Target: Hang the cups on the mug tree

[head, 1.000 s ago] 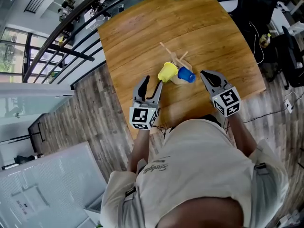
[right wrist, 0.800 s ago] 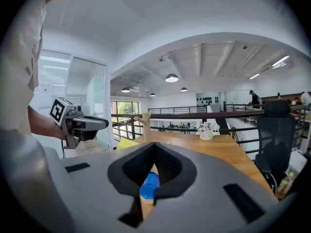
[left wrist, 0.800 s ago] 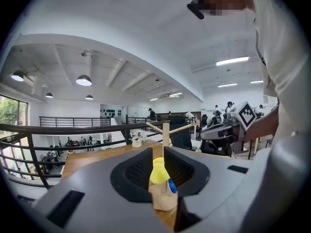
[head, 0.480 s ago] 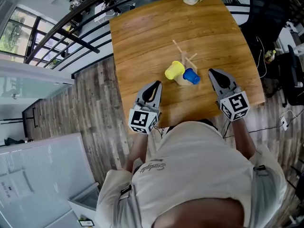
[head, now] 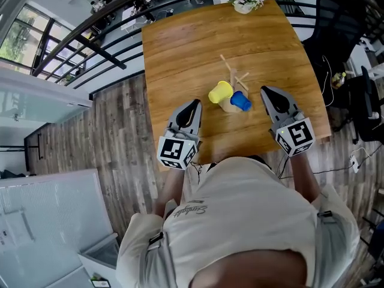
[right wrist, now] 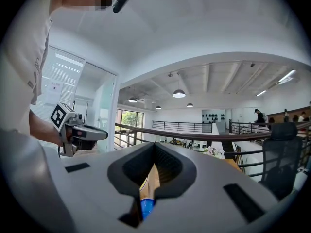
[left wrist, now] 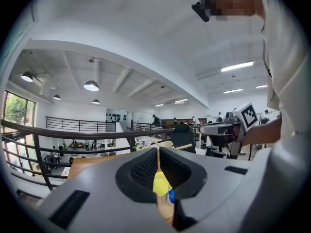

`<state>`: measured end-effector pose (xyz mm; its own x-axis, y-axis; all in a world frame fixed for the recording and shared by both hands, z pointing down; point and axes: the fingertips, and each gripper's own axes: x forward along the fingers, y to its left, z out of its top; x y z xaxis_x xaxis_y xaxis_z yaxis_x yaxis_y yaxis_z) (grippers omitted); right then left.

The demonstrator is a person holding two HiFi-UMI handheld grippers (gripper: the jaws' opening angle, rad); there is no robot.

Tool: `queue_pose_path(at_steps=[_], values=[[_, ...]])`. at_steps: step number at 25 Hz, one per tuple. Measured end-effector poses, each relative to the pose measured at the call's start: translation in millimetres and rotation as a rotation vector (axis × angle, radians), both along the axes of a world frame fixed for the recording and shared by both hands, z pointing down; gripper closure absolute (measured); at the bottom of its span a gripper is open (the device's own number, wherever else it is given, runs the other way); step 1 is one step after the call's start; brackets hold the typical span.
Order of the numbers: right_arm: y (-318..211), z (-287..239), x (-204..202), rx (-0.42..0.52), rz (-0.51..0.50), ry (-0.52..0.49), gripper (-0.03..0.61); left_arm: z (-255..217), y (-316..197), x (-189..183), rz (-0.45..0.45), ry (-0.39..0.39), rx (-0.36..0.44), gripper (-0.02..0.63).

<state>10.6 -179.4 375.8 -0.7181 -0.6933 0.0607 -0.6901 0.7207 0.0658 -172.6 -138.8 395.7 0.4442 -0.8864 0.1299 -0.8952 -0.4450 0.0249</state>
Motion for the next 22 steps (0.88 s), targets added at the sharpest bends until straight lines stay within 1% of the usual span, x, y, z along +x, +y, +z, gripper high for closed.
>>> queue_pose_path(at_steps=[6,10,22], values=[[-3,-16,1,0.04,0.012,-0.02,0.584,-21,-2,3,0.007,0.019,0.044,0.589],[-2,-16,2,0.038,0.018,-0.029,0.584,-21,-4,5,0.019,0.02,0.036,0.589],[-5,-10,5,0.018,0.04,-0.05,0.584,-21,-7,-2,-0.002,0.034,0.047,0.589]])
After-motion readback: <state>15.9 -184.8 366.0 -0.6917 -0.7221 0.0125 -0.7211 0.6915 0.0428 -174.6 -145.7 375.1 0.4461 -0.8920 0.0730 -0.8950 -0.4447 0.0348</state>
